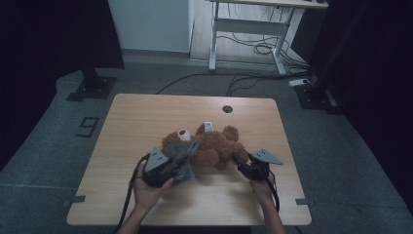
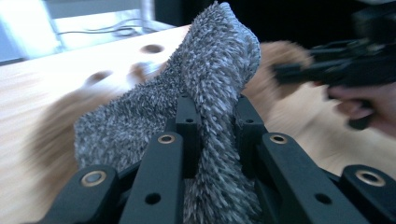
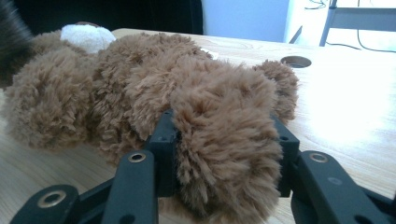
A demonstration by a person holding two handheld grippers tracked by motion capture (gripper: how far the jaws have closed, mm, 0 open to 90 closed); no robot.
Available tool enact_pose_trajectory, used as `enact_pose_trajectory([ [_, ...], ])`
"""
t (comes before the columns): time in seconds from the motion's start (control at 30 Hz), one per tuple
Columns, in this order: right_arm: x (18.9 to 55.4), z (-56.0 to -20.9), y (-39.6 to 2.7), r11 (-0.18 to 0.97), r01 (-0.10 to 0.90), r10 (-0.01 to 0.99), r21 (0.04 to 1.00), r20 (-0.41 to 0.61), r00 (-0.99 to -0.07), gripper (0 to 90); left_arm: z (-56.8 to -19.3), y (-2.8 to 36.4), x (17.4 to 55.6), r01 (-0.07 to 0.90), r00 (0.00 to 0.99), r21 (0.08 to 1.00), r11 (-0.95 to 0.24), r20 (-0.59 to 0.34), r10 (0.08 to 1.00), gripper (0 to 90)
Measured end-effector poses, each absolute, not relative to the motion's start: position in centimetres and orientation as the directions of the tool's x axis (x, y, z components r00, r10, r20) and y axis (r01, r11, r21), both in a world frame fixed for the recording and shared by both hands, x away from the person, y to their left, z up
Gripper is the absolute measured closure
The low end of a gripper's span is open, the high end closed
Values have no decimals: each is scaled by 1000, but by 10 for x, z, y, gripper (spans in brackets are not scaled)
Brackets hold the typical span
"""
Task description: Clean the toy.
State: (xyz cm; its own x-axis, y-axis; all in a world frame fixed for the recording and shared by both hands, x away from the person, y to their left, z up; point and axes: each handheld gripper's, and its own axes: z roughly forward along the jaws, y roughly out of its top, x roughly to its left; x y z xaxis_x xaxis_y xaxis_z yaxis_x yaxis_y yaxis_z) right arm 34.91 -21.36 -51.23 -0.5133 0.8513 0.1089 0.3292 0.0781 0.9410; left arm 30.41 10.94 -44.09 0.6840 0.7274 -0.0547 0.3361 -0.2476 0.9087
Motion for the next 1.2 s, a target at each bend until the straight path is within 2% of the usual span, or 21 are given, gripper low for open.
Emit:
enact_pose_trajectory([
  [0.27, 347, -510, -212, 101, 328, 855, 939, 86, -511, 571, -436, 35, 339, 327, 762, 886, -330, -40, 646, 763],
  [0.67, 349, -511, -216, 79, 345, 847, 935, 119, -519, 589, -474, -3, 360, 400, 761, 850, -343, -99, 642, 761],
  [0.97, 350, -513, -219, 94, 348, 841, 933, 113, -529, 595, -482, 12, 350, 397, 745, 858, -326, -94, 661, 763],
  [1.2, 350, -515, -221, 92, 346, 842, 934, 113, -528, 592, -479, 52, 343, 398, 701, 867, -299, -77, 709, 761],
])
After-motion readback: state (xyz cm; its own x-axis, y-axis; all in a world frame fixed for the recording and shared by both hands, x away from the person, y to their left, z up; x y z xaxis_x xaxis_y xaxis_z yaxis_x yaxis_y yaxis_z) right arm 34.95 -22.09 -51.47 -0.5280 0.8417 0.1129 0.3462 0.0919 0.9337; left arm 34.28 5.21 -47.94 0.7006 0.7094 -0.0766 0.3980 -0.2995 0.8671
